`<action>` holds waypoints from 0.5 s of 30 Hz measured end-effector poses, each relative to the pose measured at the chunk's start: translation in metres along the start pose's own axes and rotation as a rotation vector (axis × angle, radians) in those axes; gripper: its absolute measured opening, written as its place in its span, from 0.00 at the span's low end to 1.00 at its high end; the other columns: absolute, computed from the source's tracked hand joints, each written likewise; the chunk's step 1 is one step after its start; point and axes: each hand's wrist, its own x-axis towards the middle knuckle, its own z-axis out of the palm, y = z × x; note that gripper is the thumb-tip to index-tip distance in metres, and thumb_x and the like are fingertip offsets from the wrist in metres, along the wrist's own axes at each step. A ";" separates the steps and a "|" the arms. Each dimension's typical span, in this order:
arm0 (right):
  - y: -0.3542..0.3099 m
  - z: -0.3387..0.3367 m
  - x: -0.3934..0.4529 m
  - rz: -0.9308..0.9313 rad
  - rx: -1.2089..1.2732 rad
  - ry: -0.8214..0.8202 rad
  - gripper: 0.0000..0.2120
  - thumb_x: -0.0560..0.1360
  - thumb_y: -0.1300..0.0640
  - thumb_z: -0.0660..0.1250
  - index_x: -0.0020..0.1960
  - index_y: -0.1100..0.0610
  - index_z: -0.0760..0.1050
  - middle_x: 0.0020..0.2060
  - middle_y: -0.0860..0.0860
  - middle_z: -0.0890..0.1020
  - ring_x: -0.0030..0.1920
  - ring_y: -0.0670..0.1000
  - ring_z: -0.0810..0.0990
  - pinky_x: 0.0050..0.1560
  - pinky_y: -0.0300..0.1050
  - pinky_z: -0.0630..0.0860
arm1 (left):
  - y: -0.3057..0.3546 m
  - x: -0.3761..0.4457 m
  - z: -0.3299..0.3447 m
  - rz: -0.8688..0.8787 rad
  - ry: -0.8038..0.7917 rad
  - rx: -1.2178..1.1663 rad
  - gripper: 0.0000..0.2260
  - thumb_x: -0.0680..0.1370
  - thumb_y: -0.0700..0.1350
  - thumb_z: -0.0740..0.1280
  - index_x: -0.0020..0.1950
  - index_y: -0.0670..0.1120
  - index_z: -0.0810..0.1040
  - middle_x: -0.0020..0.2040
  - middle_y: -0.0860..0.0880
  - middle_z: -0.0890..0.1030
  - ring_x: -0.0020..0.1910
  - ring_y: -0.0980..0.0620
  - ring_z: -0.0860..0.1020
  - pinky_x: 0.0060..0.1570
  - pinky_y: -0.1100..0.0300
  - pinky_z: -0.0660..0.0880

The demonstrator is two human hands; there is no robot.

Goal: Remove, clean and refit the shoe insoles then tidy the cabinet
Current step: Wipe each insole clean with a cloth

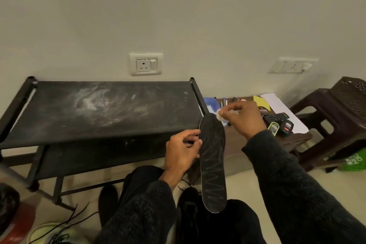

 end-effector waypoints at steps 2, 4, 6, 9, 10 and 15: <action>0.016 0.009 -0.002 0.000 -0.081 -0.018 0.03 0.75 0.58 0.75 0.48 0.52 0.83 0.49 0.47 0.83 0.51 0.45 0.79 0.54 0.43 0.73 | -0.004 0.005 0.006 -0.009 -0.016 0.027 0.14 0.77 0.40 0.73 0.62 0.49 0.82 0.49 0.49 0.84 0.42 0.53 0.85 0.38 0.56 0.84; 0.026 0.018 -0.005 -0.061 -0.165 -0.006 0.10 0.75 0.58 0.74 0.55 0.52 0.81 0.55 0.49 0.82 0.55 0.47 0.78 0.55 0.41 0.75 | -0.005 0.011 0.010 -0.021 -0.034 0.034 0.14 0.77 0.40 0.73 0.62 0.49 0.82 0.50 0.48 0.84 0.43 0.52 0.85 0.38 0.54 0.84; 0.031 0.026 -0.008 -0.137 -0.218 0.034 0.12 0.76 0.59 0.73 0.59 0.54 0.80 0.56 0.51 0.81 0.56 0.49 0.78 0.58 0.42 0.76 | -0.006 0.015 0.014 -0.037 -0.045 0.015 0.15 0.77 0.40 0.73 0.63 0.50 0.81 0.49 0.48 0.84 0.42 0.50 0.86 0.39 0.53 0.84; 0.032 0.034 -0.012 -0.218 -0.294 0.059 0.09 0.78 0.60 0.71 0.58 0.58 0.82 0.55 0.55 0.81 0.56 0.53 0.79 0.60 0.47 0.77 | -0.005 0.019 0.018 -0.054 -0.031 -0.052 0.16 0.78 0.41 0.73 0.66 0.49 0.80 0.49 0.49 0.86 0.45 0.51 0.86 0.42 0.53 0.84; 0.031 0.037 -0.015 -0.248 -0.321 0.051 0.09 0.78 0.60 0.71 0.58 0.59 0.83 0.54 0.55 0.82 0.55 0.54 0.79 0.59 0.48 0.77 | -0.005 0.020 0.019 -0.056 -0.025 -0.071 0.17 0.78 0.42 0.73 0.66 0.49 0.80 0.49 0.50 0.86 0.46 0.52 0.86 0.43 0.53 0.84; 0.031 0.047 -0.025 -0.399 -0.351 -0.031 0.07 0.78 0.62 0.68 0.51 0.59 0.85 0.48 0.55 0.83 0.48 0.53 0.80 0.53 0.48 0.79 | -0.009 0.022 0.021 -0.081 -0.033 -0.104 0.18 0.78 0.42 0.72 0.68 0.49 0.79 0.49 0.52 0.87 0.47 0.52 0.86 0.44 0.50 0.84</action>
